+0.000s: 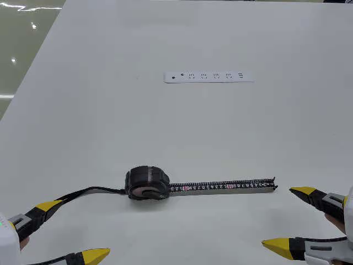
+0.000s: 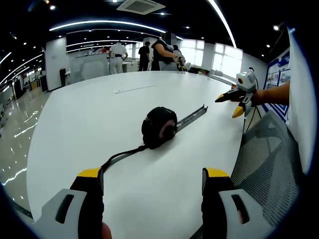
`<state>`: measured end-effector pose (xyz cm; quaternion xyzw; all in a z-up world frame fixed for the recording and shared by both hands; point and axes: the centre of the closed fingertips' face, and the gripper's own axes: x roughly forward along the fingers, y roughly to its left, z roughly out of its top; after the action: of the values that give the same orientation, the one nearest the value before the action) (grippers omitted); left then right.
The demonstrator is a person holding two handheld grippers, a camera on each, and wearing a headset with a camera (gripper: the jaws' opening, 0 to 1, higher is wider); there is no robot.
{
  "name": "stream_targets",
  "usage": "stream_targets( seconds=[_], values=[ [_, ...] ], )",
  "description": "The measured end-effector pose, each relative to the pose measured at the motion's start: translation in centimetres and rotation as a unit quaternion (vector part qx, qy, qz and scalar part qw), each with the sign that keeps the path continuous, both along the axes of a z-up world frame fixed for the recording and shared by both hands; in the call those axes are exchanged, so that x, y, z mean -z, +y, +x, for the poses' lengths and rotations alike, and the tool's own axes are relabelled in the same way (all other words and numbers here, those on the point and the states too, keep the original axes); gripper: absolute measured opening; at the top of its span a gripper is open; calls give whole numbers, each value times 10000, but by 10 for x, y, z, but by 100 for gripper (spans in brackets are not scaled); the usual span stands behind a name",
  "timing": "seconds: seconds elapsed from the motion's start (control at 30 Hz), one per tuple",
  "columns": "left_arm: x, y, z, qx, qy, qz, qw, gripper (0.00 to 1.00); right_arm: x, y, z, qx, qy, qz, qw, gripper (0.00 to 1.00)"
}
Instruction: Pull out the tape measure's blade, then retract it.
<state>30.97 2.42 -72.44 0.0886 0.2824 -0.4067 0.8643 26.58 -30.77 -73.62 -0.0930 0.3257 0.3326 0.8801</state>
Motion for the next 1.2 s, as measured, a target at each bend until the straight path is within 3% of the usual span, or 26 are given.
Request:
stream_targets(
  seconds=[0.33,0.43,0.77,1.2],
  values=[
    [4,13,-14,-216,-35,95,9997,88,2,1,-15,157,-13,1,9999,90],
    [3,13,-17,-292,13,-29,9996,89,2,2,-20,195,-22,24,9998,92],
    [5,11,-26,-516,28,-132,9986,91,6,4,-35,379,35,171,9991,94],
    [4,10,-26,-551,44,-181,9983,90,8,6,-36,393,64,187,9990,94]
  ],
)
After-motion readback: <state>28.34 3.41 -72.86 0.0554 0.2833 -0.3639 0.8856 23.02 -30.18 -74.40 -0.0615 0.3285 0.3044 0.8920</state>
